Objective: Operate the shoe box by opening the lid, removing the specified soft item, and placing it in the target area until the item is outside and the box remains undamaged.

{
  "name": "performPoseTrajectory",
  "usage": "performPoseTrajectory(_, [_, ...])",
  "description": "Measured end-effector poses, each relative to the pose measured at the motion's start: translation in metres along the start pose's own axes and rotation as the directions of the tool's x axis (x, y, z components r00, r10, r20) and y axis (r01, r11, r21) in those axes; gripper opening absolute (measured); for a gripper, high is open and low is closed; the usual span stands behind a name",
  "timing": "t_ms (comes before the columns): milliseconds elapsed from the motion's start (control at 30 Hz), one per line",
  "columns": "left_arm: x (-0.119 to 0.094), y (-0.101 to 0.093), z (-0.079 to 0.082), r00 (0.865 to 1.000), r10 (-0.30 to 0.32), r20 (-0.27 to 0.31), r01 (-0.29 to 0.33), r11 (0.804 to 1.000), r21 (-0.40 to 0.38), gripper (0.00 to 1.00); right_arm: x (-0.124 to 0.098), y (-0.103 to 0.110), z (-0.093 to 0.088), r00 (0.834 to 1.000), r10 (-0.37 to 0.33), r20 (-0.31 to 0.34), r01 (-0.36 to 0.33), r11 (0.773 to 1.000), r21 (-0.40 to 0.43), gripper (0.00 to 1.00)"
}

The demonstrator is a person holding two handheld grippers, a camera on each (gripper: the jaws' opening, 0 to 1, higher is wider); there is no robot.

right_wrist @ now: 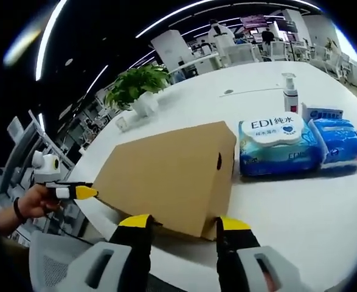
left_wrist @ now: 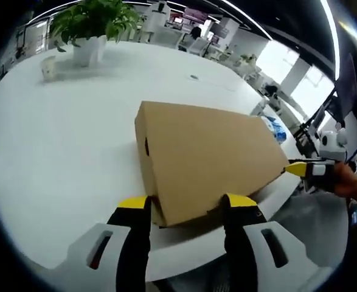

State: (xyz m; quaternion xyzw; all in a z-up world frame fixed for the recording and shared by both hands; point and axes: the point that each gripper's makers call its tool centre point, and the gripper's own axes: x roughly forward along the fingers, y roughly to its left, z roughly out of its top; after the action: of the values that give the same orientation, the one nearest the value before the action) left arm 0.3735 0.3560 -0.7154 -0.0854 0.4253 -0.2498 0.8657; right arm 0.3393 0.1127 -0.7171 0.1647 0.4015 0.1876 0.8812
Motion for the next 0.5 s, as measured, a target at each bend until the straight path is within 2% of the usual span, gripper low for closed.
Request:
performPoseTrajectory(133, [0.003, 0.005, 0.003, 1.0, -0.007, 0.0, 0.007, 0.999, -0.041, 0.48, 0.006, -0.001, 0.007, 1.0, 0.002, -0.012, -0.002, 1.0, -0.011, 0.39])
performPoseTrajectory(267, [0.008, 0.007, 0.009, 1.0, -0.006, -0.002, 0.006, 0.999, -0.046, 0.49, 0.015, -0.002, 0.019, 1.0, -0.002, -0.014, 0.001, 0.999, -0.032, 0.38])
performPoseTrajectory(500, [0.02, 0.011, 0.03, 1.0, 0.012, 0.005, -0.012, 0.999, -0.05, 0.48, 0.031, -0.009, 0.041, 1.0, -0.012, -0.013, 0.011, 0.999, -0.04, 0.38])
